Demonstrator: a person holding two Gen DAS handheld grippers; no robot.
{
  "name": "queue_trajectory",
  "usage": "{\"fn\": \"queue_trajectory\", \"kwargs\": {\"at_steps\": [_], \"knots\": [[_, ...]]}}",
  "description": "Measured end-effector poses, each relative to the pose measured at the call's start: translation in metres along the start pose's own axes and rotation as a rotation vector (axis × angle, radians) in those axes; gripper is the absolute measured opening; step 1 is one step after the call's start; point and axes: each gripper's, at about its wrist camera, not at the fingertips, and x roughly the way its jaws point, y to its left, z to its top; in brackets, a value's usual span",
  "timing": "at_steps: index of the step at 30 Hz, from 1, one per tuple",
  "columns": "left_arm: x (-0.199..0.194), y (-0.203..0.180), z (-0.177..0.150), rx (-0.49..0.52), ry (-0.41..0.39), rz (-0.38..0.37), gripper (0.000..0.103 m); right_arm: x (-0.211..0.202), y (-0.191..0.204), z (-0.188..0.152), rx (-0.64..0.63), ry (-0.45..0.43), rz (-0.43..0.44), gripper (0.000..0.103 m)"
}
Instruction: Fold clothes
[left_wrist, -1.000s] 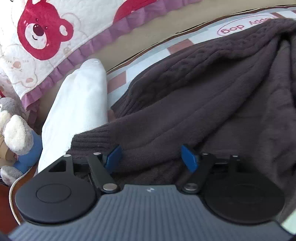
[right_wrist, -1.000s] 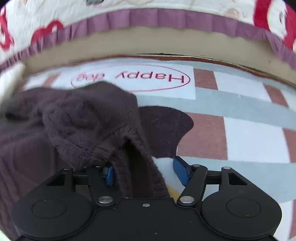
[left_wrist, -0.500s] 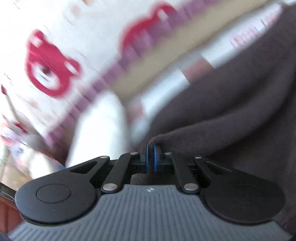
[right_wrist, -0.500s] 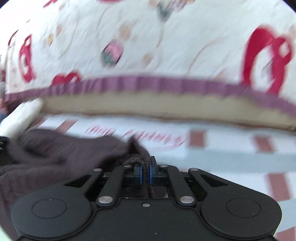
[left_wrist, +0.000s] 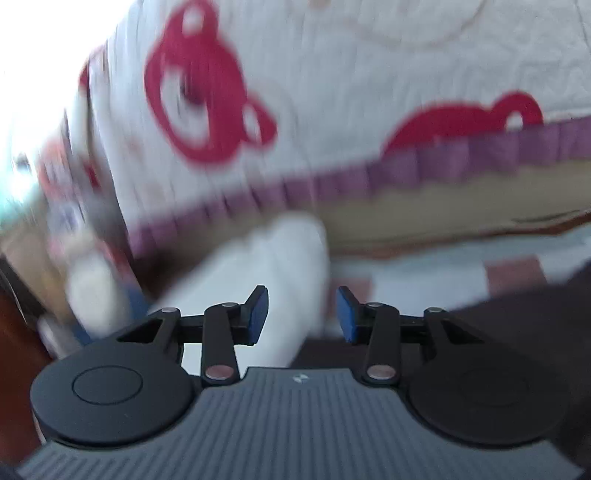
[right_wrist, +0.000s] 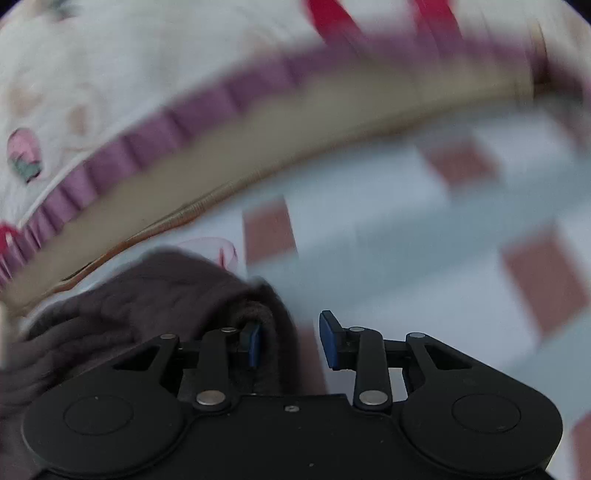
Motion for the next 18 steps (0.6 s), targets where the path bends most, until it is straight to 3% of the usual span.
{"fn": "queue_trajectory", "kwargs": {"at_steps": [6, 12, 13, 15, 18], "knots": [[-0.021, 0.008, -0.063, -0.069, 0.153, -0.130, 0.047, -0.016, 0.010, -0.001, -0.057, -0.104, -0.027, 0.044], [-0.061, 0.019, -0.089, 0.060, 0.097, -0.106, 0.054, -0.048, -0.003, -0.010, 0.002, -0.242, -0.205, 0.046], [-0.065, 0.023, -0.091, 0.065, 0.092, -0.105, 0.054, -0.058, -0.004, -0.013, 0.026, -0.272, -0.202, 0.046], [-0.072, 0.032, -0.091, 0.039, 0.088, -0.112, 0.054, -0.071, 0.004, -0.024, 0.024, -0.259, -0.086, 0.046], [-0.082, 0.046, -0.096, -0.040, 0.104, -0.146, 0.055, -0.083, 0.024, -0.060, 0.107, -0.156, 0.151, 0.046]]}}
